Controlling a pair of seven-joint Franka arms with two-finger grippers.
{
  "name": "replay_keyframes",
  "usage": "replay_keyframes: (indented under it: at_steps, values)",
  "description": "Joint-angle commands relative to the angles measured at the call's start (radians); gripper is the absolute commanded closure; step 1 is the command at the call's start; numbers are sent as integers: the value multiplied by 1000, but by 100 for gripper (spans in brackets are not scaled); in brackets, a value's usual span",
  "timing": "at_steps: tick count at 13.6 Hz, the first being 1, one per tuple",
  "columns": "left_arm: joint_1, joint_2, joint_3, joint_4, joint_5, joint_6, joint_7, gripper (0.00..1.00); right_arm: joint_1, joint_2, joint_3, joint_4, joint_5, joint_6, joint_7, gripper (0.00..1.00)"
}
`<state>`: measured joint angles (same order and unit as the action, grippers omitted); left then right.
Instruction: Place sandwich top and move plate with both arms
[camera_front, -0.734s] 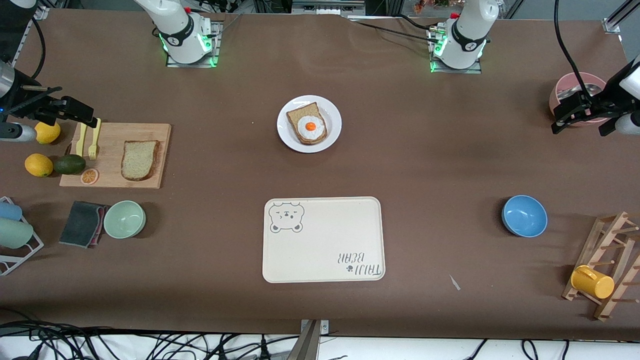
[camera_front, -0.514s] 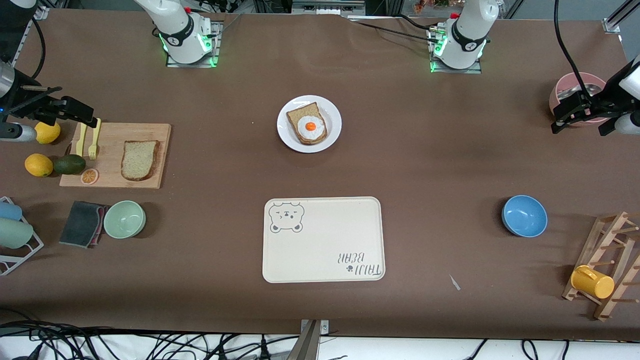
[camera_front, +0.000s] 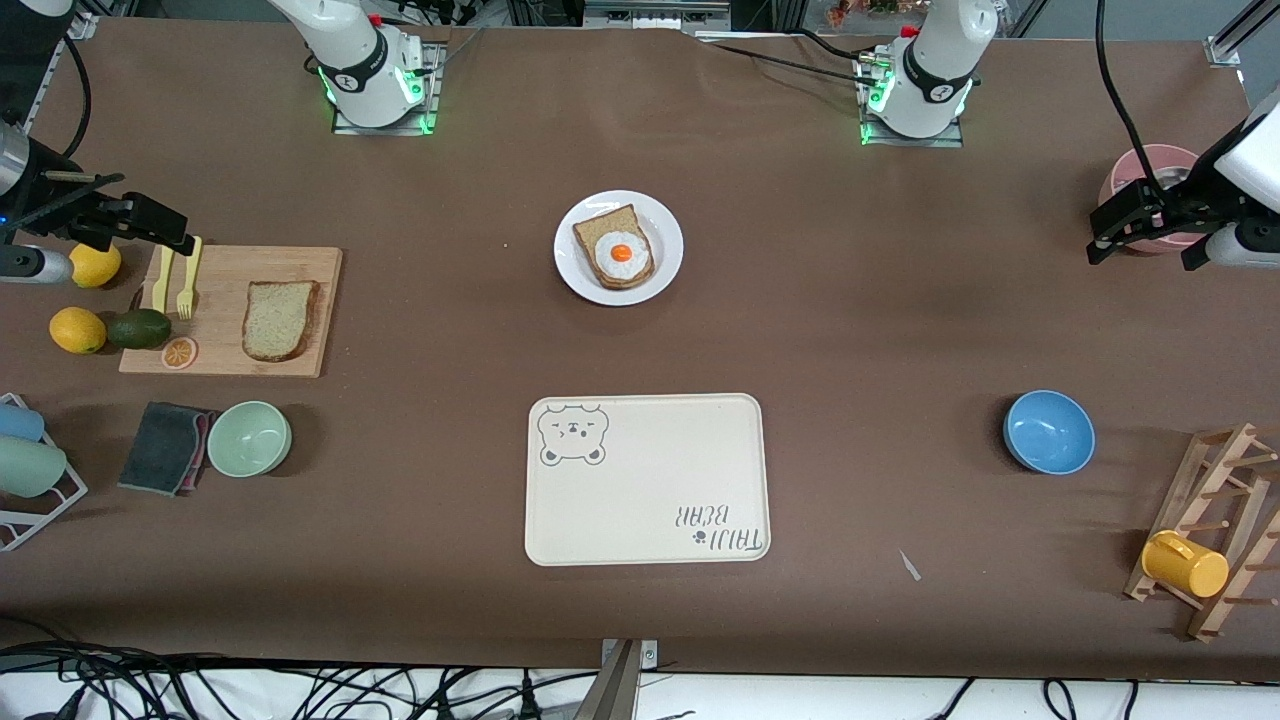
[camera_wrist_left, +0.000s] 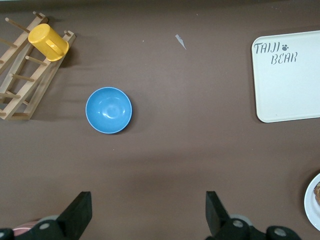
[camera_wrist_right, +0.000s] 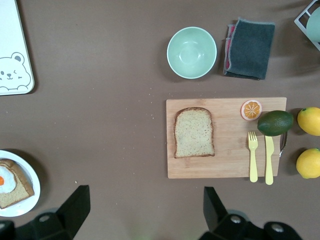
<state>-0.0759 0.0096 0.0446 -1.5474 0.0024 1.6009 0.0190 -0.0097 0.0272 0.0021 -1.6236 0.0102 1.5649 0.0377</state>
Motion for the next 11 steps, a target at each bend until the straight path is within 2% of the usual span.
replay_keyframes:
  at_steps: [1,9,11]
  values:
    - [7,3,-8,24,27,-26,-10,0,-4,-20,7,-24,1,-14,8,0]
    - [5,3,-14,18,28,-65,-68,0,16,-13,9,-30,-1,-34,-2,0]
    - [7,3,-14,13,27,-116,-74,0,17,-7,9,-33,-1,-34,-2,0]
